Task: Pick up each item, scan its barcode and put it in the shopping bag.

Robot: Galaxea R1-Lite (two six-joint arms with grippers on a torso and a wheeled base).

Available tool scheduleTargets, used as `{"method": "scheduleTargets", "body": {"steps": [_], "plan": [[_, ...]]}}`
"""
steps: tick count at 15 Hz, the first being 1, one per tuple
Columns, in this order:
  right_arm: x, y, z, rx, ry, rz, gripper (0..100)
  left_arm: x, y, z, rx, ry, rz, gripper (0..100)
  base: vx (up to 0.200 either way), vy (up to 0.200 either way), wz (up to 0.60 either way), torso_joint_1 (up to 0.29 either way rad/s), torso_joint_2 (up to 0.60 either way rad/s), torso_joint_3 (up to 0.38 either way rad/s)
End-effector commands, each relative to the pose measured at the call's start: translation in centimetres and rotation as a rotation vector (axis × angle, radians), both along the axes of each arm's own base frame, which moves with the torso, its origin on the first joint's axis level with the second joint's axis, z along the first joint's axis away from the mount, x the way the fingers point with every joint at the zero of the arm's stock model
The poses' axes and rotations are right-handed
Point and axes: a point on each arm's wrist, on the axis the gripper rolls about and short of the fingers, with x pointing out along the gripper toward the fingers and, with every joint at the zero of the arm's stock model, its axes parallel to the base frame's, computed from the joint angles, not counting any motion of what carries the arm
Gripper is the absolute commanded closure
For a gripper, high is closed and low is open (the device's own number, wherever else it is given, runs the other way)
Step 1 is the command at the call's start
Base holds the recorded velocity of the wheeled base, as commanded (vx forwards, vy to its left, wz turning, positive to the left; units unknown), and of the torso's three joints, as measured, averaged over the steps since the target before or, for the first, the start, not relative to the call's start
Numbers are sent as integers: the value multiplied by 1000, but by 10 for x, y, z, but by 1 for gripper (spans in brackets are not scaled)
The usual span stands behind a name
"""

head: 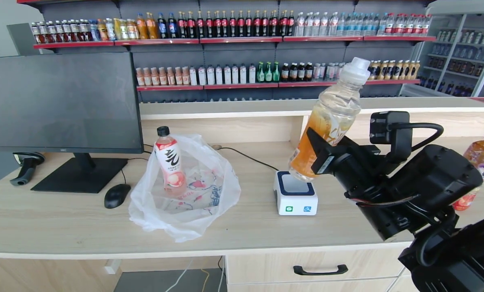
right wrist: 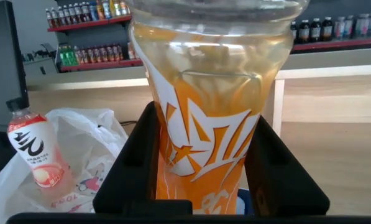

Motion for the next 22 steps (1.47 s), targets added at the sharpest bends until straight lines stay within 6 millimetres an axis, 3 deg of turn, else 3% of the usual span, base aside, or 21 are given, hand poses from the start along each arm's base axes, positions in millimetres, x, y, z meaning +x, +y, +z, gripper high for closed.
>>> {"method": "scheduleTargets", "body": {"steps": [1,8,12,17,20,22], "plan": [[3,8,0,7,-6,16,100,0,0,0,0,-1,0,0,0,0,600,7,-2,2],[0,12,-4,-6,4,31,100,0,0,0,0,-2,0,0,0,0,600,2,4,4],[8,13,-9,-31,9,13,100,0,0,0,0,-2,0,0,0,0,0,0,0,0],[30,9,-19,-42,20,-35,100,0,0,0,-2,-2,2,0,0,0,0,0,0,0],[44,19,-30,-48,27,-27,100,0,0,0,-2,-2,2,0,0,0,0,0,0,0],[65,29,-47,-56,40,-36,100,0,0,0,-2,-2,2,0,0,0,0,0,0,0]]}}
